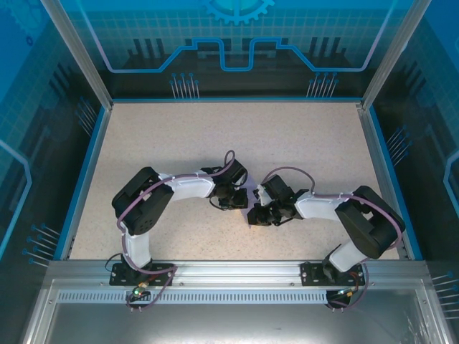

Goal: Fold a paper plane with a square sheet of paper (pick it up from the middle)
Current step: Third fold the triangle at the center of the table.

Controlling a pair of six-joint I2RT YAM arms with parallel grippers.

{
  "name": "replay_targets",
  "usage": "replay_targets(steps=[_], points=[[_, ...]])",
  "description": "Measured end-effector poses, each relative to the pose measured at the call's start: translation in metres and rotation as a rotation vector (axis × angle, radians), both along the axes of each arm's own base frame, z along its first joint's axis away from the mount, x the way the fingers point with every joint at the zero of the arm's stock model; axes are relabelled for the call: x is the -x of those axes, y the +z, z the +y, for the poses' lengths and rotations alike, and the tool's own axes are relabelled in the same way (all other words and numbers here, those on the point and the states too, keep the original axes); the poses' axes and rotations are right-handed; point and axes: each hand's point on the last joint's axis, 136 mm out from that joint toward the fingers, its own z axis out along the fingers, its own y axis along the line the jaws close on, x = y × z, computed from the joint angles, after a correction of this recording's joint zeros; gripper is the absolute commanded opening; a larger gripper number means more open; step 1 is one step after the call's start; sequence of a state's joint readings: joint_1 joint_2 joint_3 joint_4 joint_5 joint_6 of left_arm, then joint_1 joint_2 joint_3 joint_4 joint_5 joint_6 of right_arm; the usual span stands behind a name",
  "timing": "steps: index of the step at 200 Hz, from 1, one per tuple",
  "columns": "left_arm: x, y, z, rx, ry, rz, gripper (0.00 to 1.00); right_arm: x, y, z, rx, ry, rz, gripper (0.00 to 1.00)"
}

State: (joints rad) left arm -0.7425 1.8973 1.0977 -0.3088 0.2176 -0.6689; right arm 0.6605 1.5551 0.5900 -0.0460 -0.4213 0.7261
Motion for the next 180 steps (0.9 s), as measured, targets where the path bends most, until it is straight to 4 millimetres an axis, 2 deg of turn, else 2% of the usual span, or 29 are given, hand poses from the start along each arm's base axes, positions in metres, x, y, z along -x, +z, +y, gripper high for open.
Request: replay_targets(steps=[180], points=[[-0.0006,-0.0025,-0.0007,-0.004,-0.016,-0.004,0.13,0.0086,0.0046,0.0032,-0.003,0.058,-0.005,0.14]])
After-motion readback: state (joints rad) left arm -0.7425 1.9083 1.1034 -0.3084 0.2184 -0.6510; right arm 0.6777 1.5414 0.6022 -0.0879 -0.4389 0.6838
